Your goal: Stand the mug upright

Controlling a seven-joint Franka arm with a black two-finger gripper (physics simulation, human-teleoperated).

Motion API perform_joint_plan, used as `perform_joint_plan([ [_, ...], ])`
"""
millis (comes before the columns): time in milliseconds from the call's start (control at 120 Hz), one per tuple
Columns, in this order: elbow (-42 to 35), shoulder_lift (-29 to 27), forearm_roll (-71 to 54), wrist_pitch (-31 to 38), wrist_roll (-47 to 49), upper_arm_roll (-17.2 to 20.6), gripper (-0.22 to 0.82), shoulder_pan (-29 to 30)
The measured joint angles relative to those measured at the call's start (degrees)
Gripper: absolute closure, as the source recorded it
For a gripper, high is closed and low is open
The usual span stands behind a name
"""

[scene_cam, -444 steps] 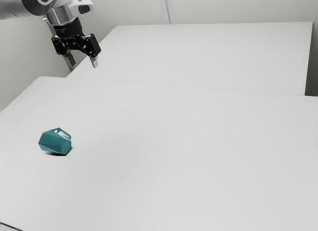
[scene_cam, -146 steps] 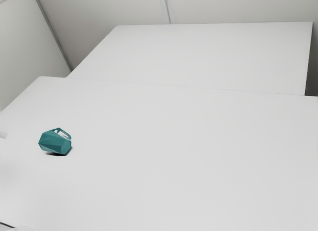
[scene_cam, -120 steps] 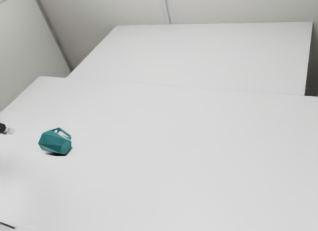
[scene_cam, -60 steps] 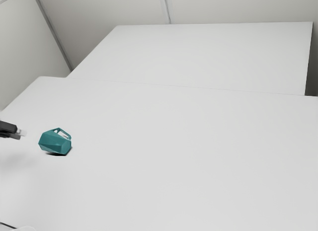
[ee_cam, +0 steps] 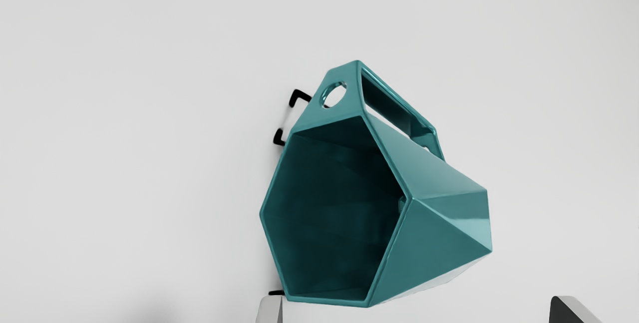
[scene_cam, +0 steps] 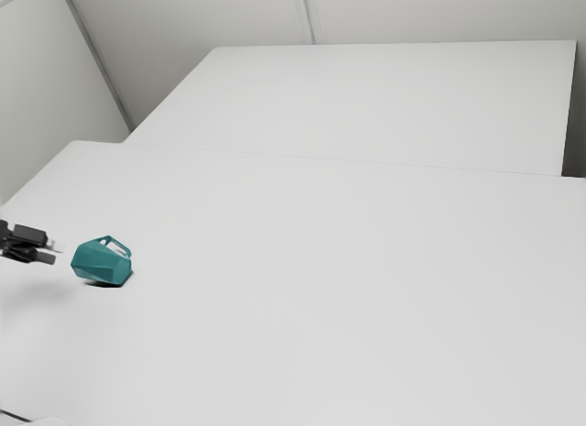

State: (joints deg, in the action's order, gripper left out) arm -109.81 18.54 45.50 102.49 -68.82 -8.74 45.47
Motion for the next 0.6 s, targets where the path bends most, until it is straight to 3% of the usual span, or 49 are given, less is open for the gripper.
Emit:
perform_joint_plan([
  [600,1.1,2.8,1.8,0.1,2.2,1.1,0.02,-3.2],
])
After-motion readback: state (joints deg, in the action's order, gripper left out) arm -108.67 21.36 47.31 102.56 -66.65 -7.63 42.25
